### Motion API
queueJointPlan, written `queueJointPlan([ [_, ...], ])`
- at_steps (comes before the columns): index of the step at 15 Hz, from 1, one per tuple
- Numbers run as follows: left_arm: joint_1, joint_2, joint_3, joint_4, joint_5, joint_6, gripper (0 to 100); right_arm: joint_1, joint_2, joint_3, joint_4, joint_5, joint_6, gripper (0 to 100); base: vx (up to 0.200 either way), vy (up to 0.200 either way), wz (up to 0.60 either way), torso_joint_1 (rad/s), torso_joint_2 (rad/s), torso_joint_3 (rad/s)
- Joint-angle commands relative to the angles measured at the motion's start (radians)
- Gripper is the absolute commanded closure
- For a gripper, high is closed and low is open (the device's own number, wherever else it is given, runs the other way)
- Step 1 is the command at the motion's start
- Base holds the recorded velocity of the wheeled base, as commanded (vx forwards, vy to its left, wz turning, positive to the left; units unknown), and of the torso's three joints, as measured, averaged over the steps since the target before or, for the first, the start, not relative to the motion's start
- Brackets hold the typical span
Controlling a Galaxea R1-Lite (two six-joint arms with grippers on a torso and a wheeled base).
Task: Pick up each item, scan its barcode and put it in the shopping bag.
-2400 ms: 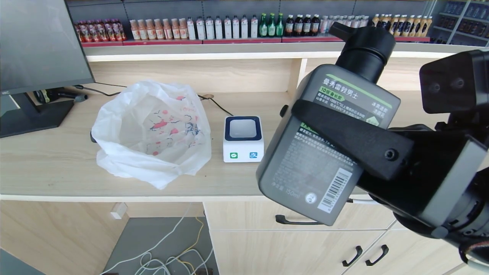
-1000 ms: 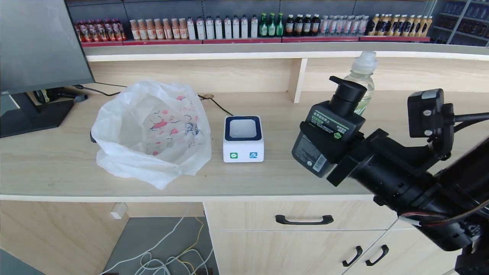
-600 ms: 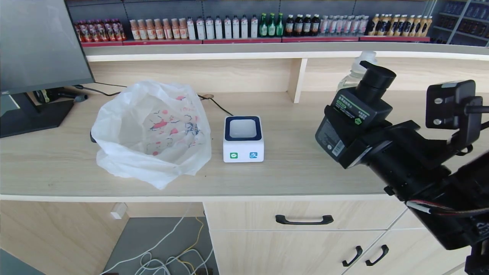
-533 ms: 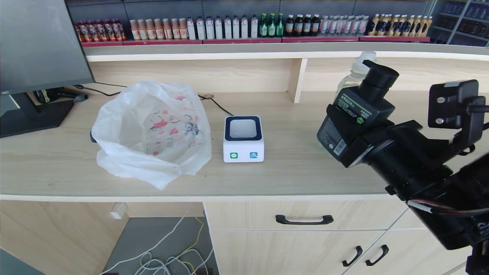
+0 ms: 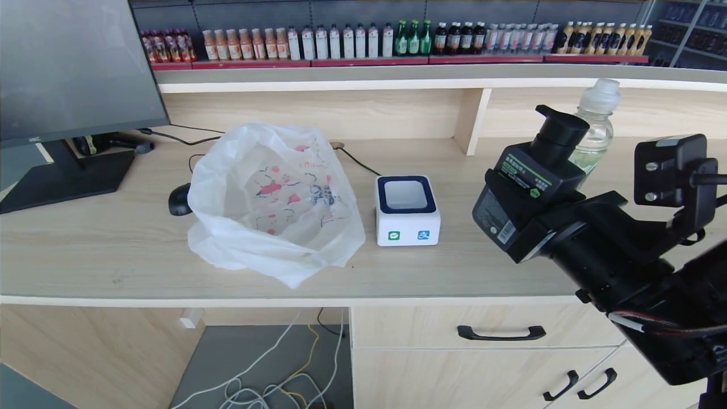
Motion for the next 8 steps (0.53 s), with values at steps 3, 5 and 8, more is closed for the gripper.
queueJointPlan([
  [3, 0.0, 0.0, 0.0, 0.0, 0.0, 0.0, 0, 0.015, 0.006, -0.029, 0.002, 0.002, -0.002, 100, 0.0, 0.2, 0.0, 0.007, 0.0, -0.001],
  [5, 0.0, 0.0, 0.0, 0.0, 0.0, 0.004, 0, 0.015, 0.011, -0.035, 0.002, 0.028, -0.047, 100, 0.0, 0.0, 0.0, 0.0, 0.0, 0.0],
  [8, 0.0, 0.0, 0.0, 0.0, 0.0, 0.004, 0, 0.013, 0.037, -0.098, 0.009, 0.054, -0.113, 100, 0.0, 0.0, 0.0, 0.0, 0.0, 0.0],
])
